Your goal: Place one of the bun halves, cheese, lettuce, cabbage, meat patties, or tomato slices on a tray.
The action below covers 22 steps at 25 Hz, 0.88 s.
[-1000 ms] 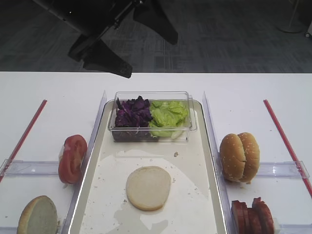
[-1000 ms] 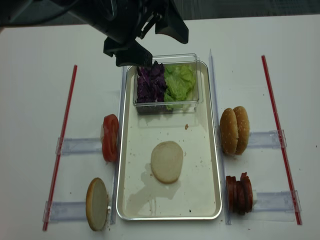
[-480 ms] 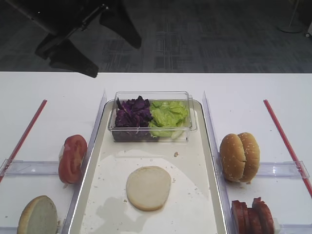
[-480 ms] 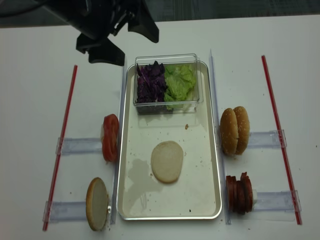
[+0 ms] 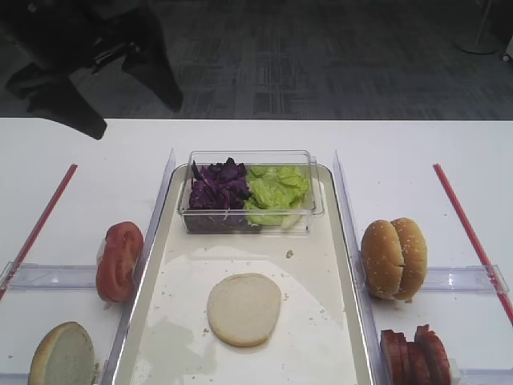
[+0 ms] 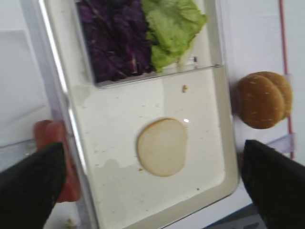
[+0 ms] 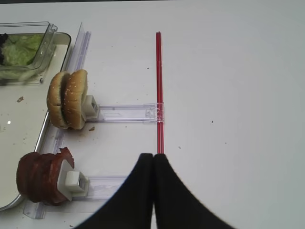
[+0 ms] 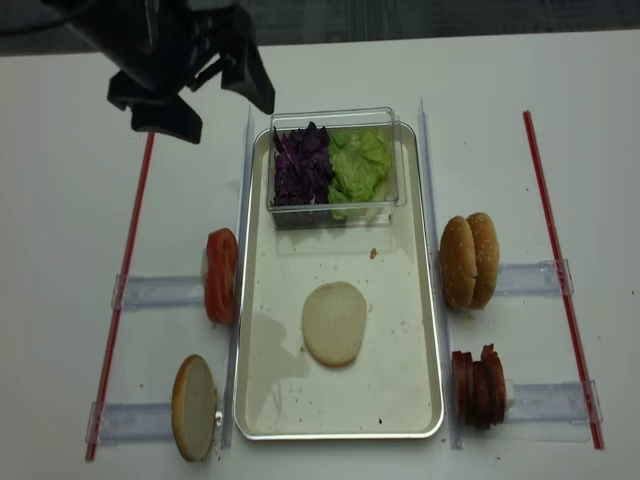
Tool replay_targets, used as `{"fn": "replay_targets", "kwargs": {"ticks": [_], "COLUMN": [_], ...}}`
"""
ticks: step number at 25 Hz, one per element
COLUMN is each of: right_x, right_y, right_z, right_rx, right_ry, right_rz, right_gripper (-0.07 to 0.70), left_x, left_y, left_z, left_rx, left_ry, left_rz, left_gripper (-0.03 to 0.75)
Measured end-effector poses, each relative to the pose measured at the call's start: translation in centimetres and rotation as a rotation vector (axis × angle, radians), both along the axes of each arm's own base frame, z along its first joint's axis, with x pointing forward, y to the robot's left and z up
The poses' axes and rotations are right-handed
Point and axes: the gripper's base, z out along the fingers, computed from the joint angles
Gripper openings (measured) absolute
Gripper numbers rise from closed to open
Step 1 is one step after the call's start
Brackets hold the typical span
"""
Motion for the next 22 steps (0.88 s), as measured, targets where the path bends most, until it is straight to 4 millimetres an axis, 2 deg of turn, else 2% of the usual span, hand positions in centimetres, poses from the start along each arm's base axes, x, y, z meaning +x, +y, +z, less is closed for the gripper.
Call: {"fn": "replay_targets", "kwargs": {"ticks": [7, 12, 22], "right_x": [0.0, 0.0, 0.0], "right_y": [0.0, 0.0, 0.0], "right_z": [0.0, 0.0, 0.0], "right_rx": [0.0, 0.0, 0.0], "right_ry": [0.0, 0.0, 0.0], "right_rz": [0.0, 0.0, 0.0], "right_gripper": [0.364, 0.364, 0.364], "left_x": [0.3, 0.4, 0.3], "left_y": [1.6, 2.8, 3.7], "left_z": [-0.5, 0.1, 0.7], "left_rx": [0.192, 0.32, 0.412], "left_ry": [-0.023, -0.071, -0.109], "left_rz": [0.027, 0.039, 0.044], "left_gripper": [0.69, 0.69, 0.69]}}
